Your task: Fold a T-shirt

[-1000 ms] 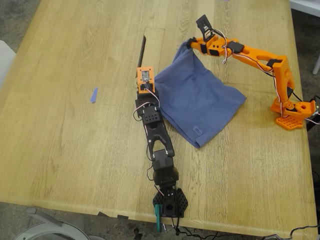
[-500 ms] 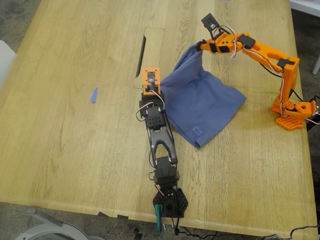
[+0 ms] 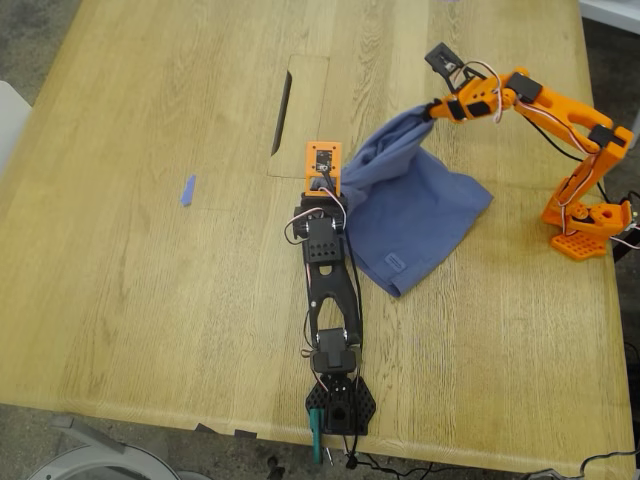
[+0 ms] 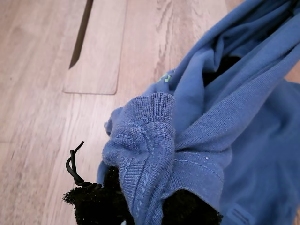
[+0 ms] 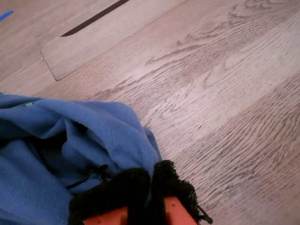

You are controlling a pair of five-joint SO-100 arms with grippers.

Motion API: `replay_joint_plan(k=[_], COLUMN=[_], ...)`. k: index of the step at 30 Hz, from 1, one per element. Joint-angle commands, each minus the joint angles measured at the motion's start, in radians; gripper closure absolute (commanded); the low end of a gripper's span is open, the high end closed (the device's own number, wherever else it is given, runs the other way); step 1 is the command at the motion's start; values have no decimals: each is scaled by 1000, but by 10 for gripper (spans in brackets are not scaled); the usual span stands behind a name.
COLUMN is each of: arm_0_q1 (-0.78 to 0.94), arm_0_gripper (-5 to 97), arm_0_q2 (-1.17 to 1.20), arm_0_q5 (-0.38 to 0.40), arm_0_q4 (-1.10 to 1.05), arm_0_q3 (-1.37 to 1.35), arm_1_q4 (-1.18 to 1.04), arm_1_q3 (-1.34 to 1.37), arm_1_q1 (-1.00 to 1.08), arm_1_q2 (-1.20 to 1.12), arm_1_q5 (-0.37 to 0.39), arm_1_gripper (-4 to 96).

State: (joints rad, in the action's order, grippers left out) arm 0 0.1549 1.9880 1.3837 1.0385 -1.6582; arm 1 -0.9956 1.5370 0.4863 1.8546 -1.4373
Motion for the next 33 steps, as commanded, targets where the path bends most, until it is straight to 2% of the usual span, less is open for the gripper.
replay_joint_plan(k=[1, 14, 33], arm_0_q1=[2, -183, -617], arm_0_gripper=[916, 916, 916], arm_0_q2=[160, 367, 529], arm_0_q5=[8, 28, 21], arm_0_q4=[48, 279, 249], arm_0_q3=[14, -117, -334], arm_1_q4=[-23, 0, 64], arm_1_q3=[43, 328, 611], arm_1_q1=[3, -63, -183], arm_1_q2=[118, 362, 647], arm_1_q5=[5, 6, 0], arm_1_gripper=[912, 912, 912])
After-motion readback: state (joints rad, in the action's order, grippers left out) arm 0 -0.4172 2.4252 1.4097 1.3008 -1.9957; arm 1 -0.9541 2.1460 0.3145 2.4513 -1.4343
